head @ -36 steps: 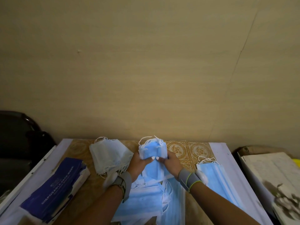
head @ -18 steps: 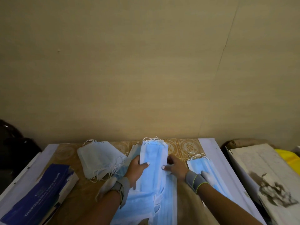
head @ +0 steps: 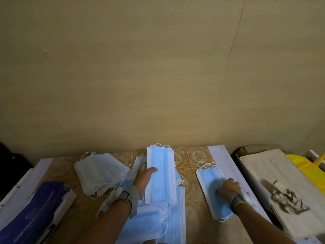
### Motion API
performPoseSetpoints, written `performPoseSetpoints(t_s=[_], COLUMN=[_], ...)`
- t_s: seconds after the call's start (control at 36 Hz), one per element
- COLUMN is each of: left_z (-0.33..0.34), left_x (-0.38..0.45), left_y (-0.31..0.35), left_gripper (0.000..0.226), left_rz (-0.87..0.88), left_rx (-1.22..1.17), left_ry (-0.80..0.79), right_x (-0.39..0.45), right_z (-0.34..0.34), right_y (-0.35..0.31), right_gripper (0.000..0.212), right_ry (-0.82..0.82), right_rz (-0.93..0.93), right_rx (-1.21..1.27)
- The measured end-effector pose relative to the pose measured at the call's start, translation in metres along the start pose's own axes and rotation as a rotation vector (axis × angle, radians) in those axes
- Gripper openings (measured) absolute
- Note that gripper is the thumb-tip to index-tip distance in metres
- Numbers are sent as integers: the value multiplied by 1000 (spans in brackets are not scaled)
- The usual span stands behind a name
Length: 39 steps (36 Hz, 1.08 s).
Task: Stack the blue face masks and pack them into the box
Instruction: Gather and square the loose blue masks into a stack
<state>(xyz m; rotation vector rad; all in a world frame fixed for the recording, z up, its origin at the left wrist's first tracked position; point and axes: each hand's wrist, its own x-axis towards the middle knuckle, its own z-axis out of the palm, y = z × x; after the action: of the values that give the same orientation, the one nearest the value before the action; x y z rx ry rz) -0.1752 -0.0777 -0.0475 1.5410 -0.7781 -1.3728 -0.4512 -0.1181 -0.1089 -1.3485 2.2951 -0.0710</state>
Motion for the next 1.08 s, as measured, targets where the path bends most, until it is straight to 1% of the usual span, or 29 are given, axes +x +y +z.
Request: performPoseSetpoints(t_s=[0.08, 0.17, 0.28, 0.33, 0.42, 0.44, 0.47, 0.53, 0.56, 0.58, 0.64, 0.67, 0.69, 0.75, 0.81, 0.86, 0.92, 1.0, 1.06, 1.08], left_z=[0, -1, -3, -5, -9, -11, -13, -15, -16, -18, -22, -23, -23, -24, -23, -21, -23, -33, -37, -39], left_x=[-1, 0, 0, -1, -4, -4, -4, -4, -5, -4, -3, -4, -3, -9, -18, -25, -27, -20, -20, -21], left_y=[3, 4, 7, 9, 12, 13, 13, 15, 16, 16, 15, 15, 15, 19, 26, 33, 36, 34, 34, 33], left_gripper=[18, 18, 34, 37, 38, 38, 37, 31, 26, 24, 30, 34, 36, 35, 32, 36, 47, 71, 96, 101], left_rz=[-5, -19, -34, -40, -58, -60, -62, -65, -70, -72, -47, -38, -35, -31, -23, -20, 6, 12, 4, -2], left_rx=[27, 59, 72, 72, 79, 73, 63, 30, 14, -8, -68, -82, -89, -133, -165, -176, -248, -275, -274, -284], left_ry=[18, 36, 34, 38, 61, 68, 73, 75, 78, 84, 85, 89, 92, 66, -13, -94, -132, -94, -53, -33], right_x=[-3, -4, -9, -12, -19, -22, -26, -32, -34, -39, -55, -63, -69, -80, -90, -96, -98, -102, -103, -105], right_z=[-5, -7, -12, -16, -25, -29, -31, -36, -37, -39, -42, -43, -41, -35, -28, -21, -15, -11, -10, -12], right_y=[-7, -13, -26, -36, -57, -65, -73, -88, -94, -101, -115, -123, -129, -141, -149, -155, -160, -166, -168, -170], right_gripper=[72, 64, 51, 48, 53, 57, 62, 75, 76, 67, 40, 36, 38, 45, 39, 34, 38, 30, 32, 33], right_ry=[-62, -122, -148, -147, -150, -159, -188, -304, -399, -505, -693, -749, -769, -748, -685, -617, -552, -464, -419, -405], right_rz=[33, 2, -46, -85, -175, -225, -283, -405, -437, -459, -506, -533, -551, -561, -528, -498, -488, -495, -504, -520], right_rx=[62, 46, 48, 69, 163, 238, 367, 668, 806, 932, 1063, 1082, 1075, 1037, 979, 940, 933, 907, 905, 902])
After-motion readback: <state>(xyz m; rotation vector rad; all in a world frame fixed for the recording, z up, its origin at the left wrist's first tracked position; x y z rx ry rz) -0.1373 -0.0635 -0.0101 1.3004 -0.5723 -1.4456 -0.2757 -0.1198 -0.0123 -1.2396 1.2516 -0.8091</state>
